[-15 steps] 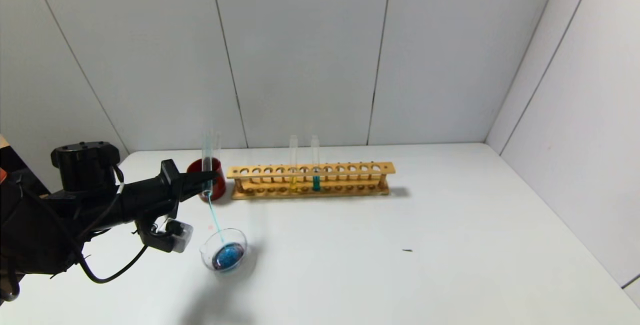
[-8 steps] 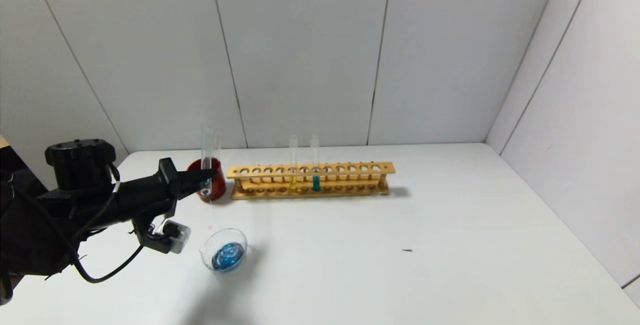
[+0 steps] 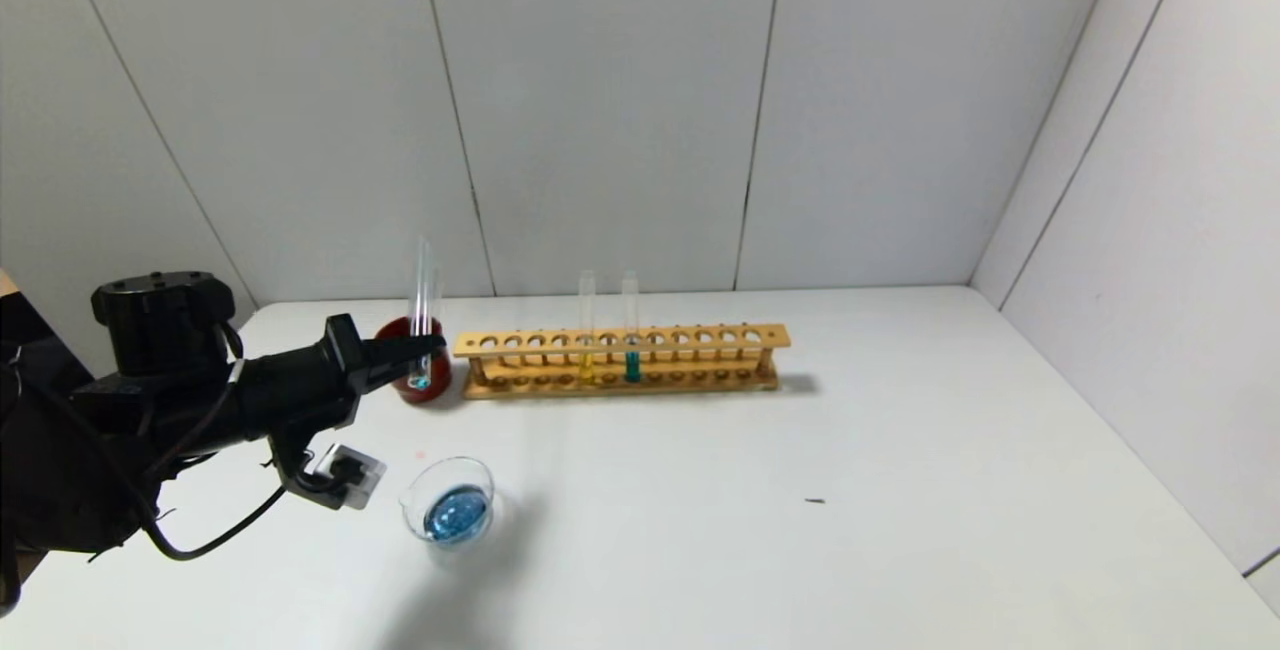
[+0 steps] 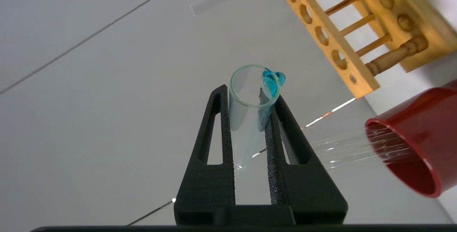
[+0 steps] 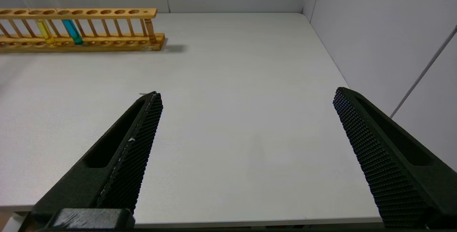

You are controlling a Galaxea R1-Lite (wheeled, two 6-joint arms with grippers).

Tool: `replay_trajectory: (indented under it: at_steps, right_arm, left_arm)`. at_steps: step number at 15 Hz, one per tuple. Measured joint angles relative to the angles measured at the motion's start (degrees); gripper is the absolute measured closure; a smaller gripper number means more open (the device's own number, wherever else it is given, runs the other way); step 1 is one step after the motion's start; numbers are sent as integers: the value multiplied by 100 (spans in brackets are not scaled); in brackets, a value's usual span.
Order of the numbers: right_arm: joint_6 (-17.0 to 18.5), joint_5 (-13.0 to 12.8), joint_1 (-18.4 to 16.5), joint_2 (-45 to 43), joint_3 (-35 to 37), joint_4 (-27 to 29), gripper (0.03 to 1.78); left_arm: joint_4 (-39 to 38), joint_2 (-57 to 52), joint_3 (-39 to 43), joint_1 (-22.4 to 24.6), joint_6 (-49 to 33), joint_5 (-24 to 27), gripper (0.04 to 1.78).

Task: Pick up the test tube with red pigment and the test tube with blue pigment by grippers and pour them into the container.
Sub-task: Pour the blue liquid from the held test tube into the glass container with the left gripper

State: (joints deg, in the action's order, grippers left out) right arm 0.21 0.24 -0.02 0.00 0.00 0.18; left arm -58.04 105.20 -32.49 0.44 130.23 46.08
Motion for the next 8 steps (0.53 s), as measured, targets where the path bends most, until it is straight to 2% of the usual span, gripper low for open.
replay_trajectory:
  at_steps: [8]
  right_arm:
    - [1,0,-2,0,0,-2,6]
  left_arm:
    - [90,15,-12,-4,367,-63,151]
